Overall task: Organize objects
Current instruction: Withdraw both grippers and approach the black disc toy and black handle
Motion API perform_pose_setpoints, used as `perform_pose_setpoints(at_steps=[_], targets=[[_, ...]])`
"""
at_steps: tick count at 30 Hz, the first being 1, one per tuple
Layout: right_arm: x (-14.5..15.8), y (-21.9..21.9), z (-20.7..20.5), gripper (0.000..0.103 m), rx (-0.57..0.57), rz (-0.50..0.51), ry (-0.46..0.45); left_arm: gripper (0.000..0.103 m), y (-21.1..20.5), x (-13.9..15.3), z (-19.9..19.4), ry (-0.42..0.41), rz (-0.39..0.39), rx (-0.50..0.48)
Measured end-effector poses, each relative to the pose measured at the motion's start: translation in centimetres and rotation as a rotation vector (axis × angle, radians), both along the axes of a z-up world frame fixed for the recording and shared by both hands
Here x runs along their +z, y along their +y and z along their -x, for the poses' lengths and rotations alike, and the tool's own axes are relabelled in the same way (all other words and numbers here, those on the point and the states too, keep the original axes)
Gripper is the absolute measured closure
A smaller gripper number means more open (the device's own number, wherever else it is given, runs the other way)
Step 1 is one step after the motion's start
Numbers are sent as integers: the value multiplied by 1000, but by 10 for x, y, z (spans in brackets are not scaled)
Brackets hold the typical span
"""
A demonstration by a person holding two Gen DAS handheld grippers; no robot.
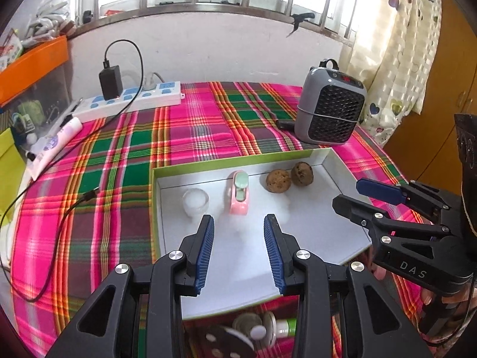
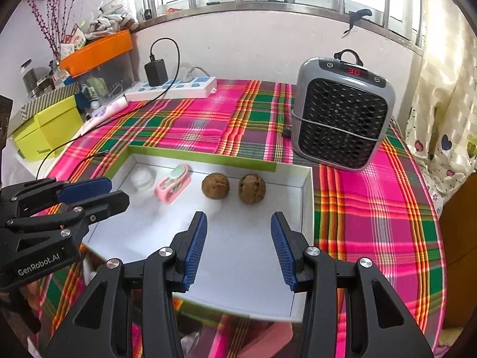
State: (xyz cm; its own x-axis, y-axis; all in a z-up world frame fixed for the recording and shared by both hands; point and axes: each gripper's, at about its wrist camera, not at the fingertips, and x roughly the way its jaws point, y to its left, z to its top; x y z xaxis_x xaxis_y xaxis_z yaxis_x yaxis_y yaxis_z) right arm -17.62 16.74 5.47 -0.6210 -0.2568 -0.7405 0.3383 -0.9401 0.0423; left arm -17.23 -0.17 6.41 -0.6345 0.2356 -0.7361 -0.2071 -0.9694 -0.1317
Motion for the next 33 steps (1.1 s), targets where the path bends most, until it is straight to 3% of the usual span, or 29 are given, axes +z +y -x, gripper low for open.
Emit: perform_pose_setpoints(at_steps=[21, 33], targets=[[-3, -1, -49, 57, 61, 44, 8, 66, -31, 2, -65, 42, -32, 60], [-21, -9, -67, 57, 180, 78, -44, 64, -28, -25, -83, -24, -61, 22]])
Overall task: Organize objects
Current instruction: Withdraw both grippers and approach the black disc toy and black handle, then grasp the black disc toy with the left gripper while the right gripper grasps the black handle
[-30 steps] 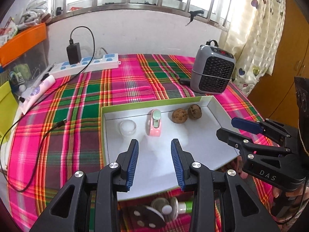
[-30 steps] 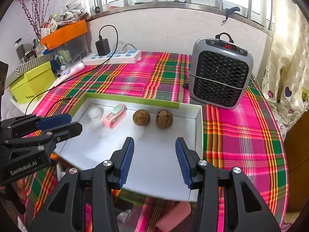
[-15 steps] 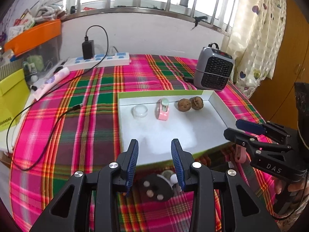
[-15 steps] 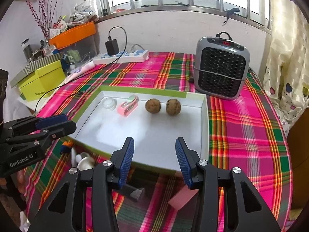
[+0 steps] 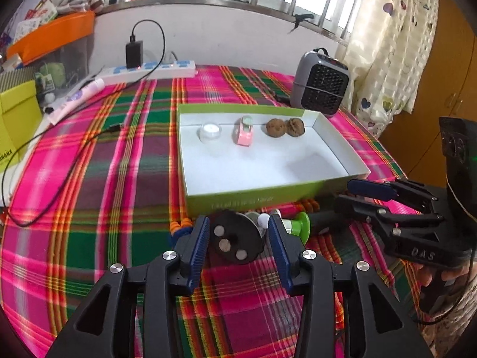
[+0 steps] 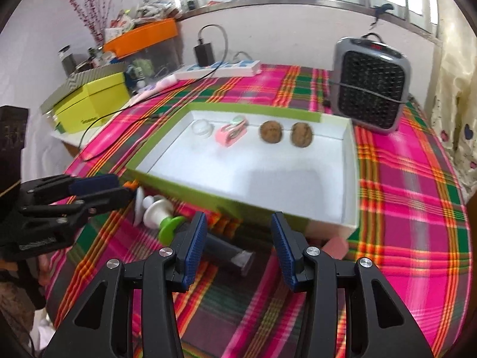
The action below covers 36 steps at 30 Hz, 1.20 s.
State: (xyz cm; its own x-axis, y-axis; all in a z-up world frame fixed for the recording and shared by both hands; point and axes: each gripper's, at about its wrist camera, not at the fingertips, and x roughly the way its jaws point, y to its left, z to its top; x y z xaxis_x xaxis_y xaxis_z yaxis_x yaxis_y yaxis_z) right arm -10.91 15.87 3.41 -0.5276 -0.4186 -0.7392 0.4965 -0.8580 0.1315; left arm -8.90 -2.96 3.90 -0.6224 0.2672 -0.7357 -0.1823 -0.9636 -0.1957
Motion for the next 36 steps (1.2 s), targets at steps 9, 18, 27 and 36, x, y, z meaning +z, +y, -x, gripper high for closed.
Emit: perform_pose_setpoints(at_steps=[9, 18, 27, 36], targets=[[-10, -10, -5, 57, 64, -10, -29, 64, 0, -12, 4, -35, -3, 3], [-14, -15, -13, 57, 121, -27, -53, 64, -5, -18, 7, -48, 0, 17], [-23, -22, -15, 57, 126, -81, -71, 63, -8, -20, 11, -55, 4, 28], [-28, -24, -17, 57, 98, -113, -65, 63, -6, -24, 22, -55, 25, 24]])
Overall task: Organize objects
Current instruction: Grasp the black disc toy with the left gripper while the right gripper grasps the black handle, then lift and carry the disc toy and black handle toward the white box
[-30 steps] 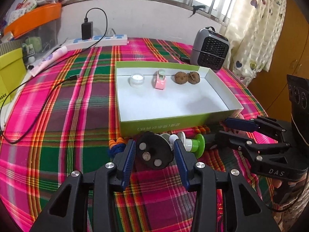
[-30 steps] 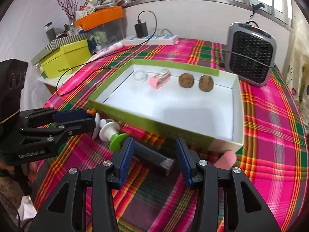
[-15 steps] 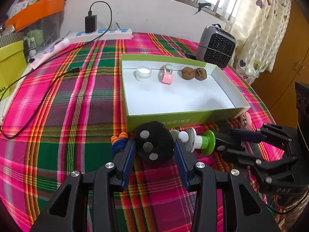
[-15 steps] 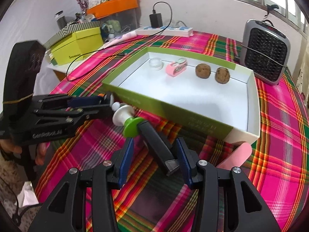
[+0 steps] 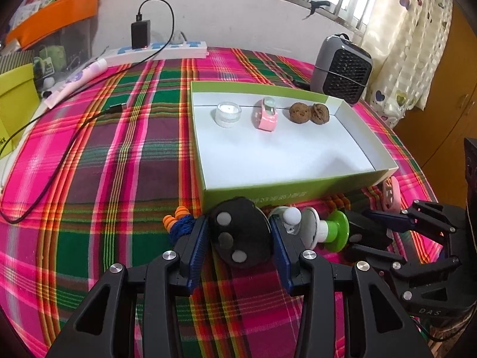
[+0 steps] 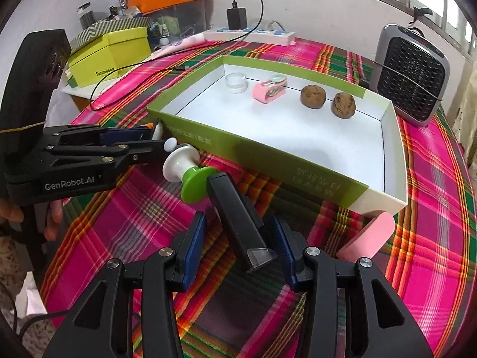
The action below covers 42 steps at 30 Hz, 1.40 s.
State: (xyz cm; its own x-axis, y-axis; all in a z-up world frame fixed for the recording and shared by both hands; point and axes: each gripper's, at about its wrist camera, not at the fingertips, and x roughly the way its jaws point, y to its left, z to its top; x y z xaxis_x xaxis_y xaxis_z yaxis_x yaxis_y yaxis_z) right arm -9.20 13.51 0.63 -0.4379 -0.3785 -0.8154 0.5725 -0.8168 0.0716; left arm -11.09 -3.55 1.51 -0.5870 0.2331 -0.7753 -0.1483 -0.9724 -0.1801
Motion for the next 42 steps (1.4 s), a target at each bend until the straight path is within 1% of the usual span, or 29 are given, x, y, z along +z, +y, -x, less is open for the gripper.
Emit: perform_pose_setpoints(at_steps=[4, 6, 8, 15, 17, 27, 29, 42], targets=[[0, 0, -2, 57, -5, -5, 10, 63, 0, -1, 3, 3, -1, 9], [0, 0, -3, 60, -14, -5, 15, 63, 0, -1, 3, 4, 2, 9], [0, 2, -3, 64, -24, -3, 18, 64, 0, -1, 3, 3, -1, 11], [1, 2, -5, 69, -26, 8, 21, 66, 0, -1, 2, 10, 11, 19], [1, 3, -5, 78, -29, 12, 22, 66, 1, -1, 1, 12, 12, 20], [1, 3, -6, 78, -33, 17, 23, 67, 1, -1, -2, 17, 16, 18], [1, 4, -6, 78, -34, 21, 22, 75, 2, -2, -2, 18, 21, 23], [0, 5, -5, 78, -38, 27, 22, 75, 2, -1, -3, 18, 20, 24]])
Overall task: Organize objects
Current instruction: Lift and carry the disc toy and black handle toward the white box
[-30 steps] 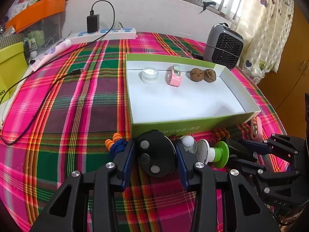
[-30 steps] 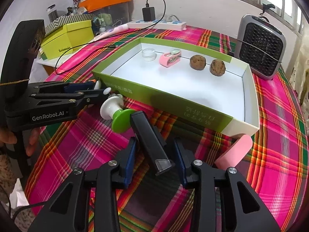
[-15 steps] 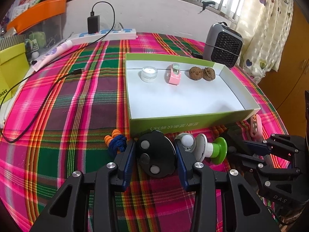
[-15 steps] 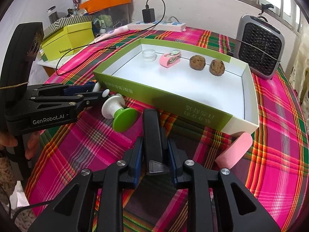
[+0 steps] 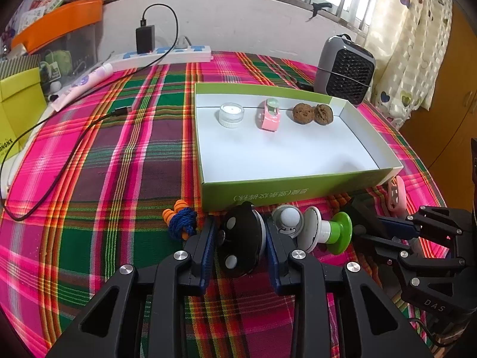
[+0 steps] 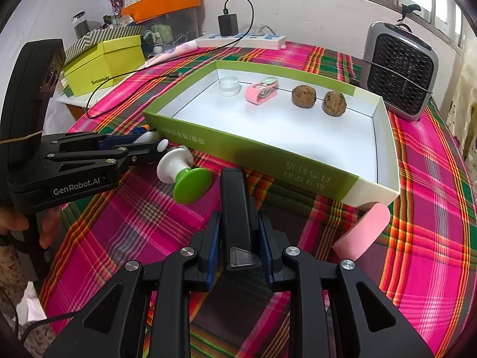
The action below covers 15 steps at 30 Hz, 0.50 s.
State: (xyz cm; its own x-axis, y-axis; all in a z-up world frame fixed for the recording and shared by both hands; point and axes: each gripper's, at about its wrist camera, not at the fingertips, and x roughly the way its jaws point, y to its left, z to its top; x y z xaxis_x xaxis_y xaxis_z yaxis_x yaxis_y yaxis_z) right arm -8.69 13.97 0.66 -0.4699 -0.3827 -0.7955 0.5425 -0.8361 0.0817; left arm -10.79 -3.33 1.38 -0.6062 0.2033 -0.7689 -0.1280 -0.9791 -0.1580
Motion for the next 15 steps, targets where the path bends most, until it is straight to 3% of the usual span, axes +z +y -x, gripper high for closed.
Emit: perform_pose_setpoints(at_steps=[15], targets=[[0, -1, 1, 78, -7, 4, 1, 75, -1, 1, -2, 4, 5, 3]])
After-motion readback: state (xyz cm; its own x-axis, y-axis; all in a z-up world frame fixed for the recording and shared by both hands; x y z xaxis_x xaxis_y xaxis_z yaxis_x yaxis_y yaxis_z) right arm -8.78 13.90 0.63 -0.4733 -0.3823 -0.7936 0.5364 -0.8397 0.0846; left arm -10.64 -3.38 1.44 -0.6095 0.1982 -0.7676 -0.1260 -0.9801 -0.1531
